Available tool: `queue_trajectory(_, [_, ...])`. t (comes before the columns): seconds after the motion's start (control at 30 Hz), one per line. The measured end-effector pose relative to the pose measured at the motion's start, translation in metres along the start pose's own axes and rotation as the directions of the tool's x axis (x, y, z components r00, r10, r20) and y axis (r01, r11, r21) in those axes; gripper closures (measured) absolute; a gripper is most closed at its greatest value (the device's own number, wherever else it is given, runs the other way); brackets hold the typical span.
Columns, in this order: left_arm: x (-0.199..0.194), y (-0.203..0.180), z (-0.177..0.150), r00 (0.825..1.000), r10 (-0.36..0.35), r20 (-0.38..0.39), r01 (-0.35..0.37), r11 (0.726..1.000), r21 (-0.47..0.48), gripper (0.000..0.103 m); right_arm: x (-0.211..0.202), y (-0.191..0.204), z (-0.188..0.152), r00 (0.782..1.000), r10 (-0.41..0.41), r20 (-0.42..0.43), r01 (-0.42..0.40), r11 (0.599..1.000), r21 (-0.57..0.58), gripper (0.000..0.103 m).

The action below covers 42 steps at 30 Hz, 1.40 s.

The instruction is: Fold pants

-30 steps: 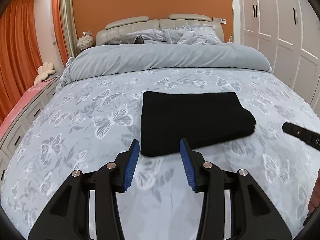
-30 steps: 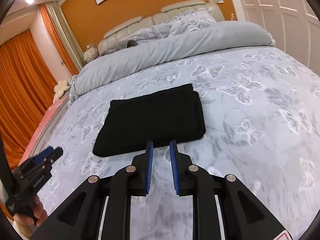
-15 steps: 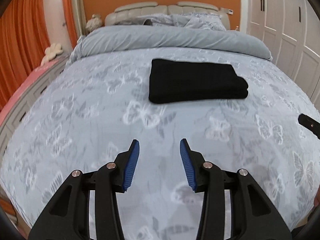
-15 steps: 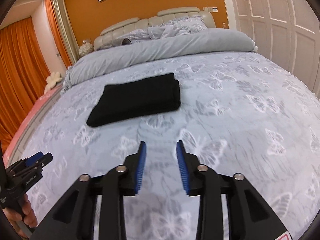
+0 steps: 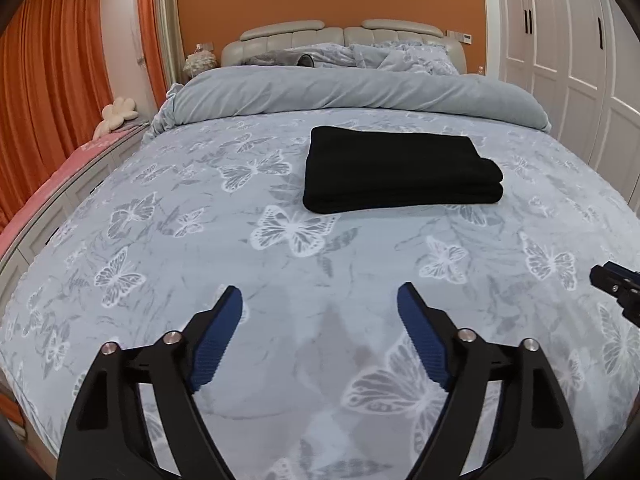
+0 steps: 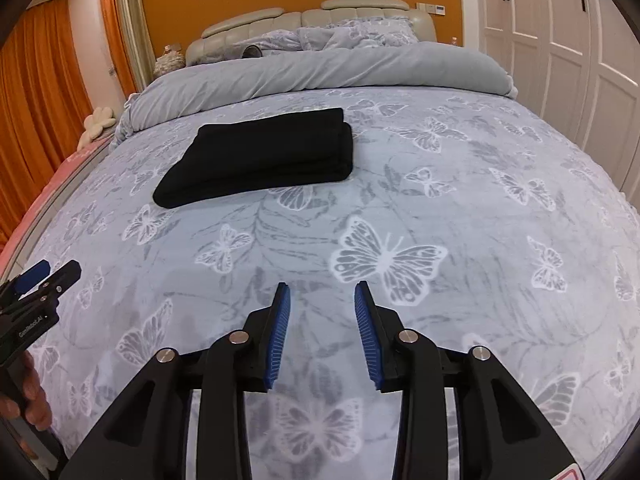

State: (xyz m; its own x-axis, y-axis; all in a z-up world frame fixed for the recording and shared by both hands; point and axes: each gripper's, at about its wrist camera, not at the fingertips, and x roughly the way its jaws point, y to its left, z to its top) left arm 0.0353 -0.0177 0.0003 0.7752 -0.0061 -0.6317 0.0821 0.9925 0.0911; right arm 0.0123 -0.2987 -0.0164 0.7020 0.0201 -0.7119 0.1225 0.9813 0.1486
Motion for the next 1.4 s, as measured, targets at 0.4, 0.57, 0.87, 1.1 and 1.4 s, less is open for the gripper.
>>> queue_trajectory(0.4, [-0.008,-0.006,-0.003,1.0,-0.005,0.031,0.005,1.0,0.014,0.011,-0.003,0.02,0.001,1.0,0.005,0.02,-0.005,1.0,-0.029,0.044])
queue_trajectory(0.57, [-0.011,-0.006,-0.005,1.0,-0.015,0.024,0.015,1.0,0.017,0.01,-0.004,0.021,0.001,1.0,0.016,0.022,-0.016,1.0,-0.001,0.037])
queue_trajectory(0.87, [-0.015,-0.007,-0.013,0.999,-0.017,0.027,0.016,0.999,0.034,0.006,-0.006,0.019,-0.002,1.0,0.013,0.022,-0.014,0.999,0.034,0.036])
queue_trajectory(1.1, [-0.012,0.001,-0.019,1.0,-0.023,-0.001,0.023,0.999,0.026,0.006,-0.006,0.026,-0.009,1.0,0.007,0.016,-0.008,1.0,0.015,0.035])
queue_trajectory(1.4, [-0.008,0.009,-0.02,1.0,-0.008,-0.014,0.008,1.0,-0.005,0.006,-0.003,0.037,-0.012,1.0,0.009,0.008,-0.009,1.0,-0.008,0.035])
